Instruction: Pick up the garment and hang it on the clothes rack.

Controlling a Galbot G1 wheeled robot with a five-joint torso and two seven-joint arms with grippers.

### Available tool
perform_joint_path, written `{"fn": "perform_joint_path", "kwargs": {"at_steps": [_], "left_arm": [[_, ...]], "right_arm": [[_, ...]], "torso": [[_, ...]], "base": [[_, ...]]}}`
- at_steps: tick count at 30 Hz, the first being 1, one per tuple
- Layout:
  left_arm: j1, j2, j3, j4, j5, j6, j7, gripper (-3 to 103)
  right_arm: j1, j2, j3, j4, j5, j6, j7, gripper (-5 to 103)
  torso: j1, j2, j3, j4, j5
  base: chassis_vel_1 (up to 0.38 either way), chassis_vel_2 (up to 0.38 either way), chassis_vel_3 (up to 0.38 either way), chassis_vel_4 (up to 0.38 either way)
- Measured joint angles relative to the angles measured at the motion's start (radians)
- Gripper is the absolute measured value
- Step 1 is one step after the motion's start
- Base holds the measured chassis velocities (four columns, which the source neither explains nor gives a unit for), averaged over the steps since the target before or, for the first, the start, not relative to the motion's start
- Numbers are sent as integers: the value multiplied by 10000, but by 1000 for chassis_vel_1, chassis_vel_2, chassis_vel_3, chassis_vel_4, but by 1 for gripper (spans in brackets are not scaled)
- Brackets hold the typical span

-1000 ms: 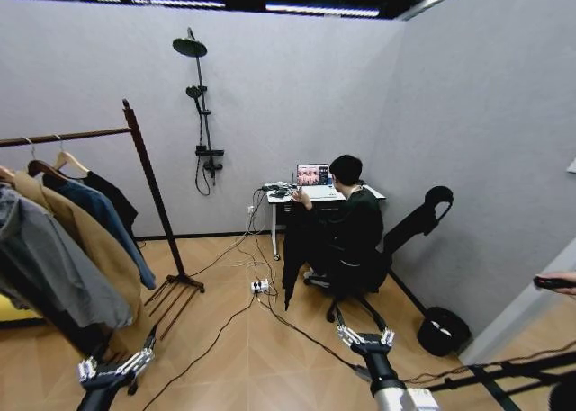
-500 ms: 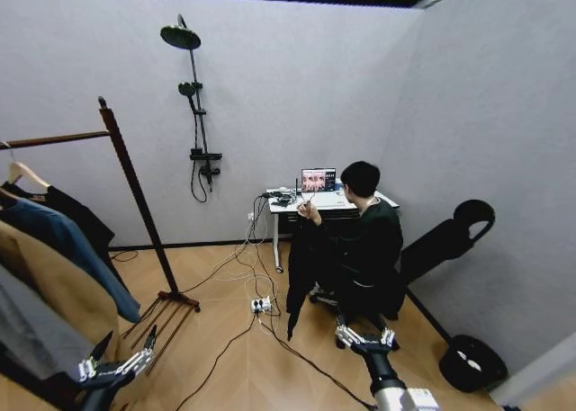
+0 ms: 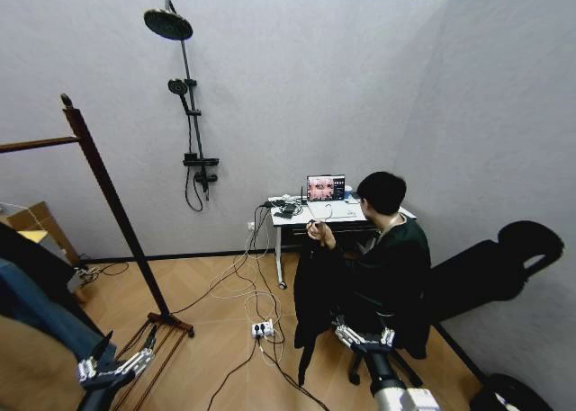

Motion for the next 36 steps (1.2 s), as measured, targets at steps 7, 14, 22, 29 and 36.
{"fn": "perform_joint_path", "kwargs": {"at_steps": [7,14,22,29,36], "left_arm": [[4,-1,0,0,0,0,0,100],[4,-1,0,0,0,0,0,100],[2,0,0,0,0,0,0,100],[2,-1,0,0,0,0,0,100],[4,-1,0,0,0,0,0,100]], "right_arm": [[-6,0,0,0,0,0,0,100],[-8,-1,0,0,0,0,0,100],[-1,0,0,0,0,0,0,100],[-2,-1,0,0,0,0,0,100],[-4,0,0,0,0,0,0,100]], "torso": [[-26,11,-7,2,0],[-23,10,-6,3,0],[-5,1,-2,1,1],[-12,3,-3,2,0],[-17,7,-4,2,0]], "base": [[-11,10,-1,-2],[28,-35,-28,38],[-61,68,60,-65],[-18,22,21,-24],[0,0,0,0]]}}
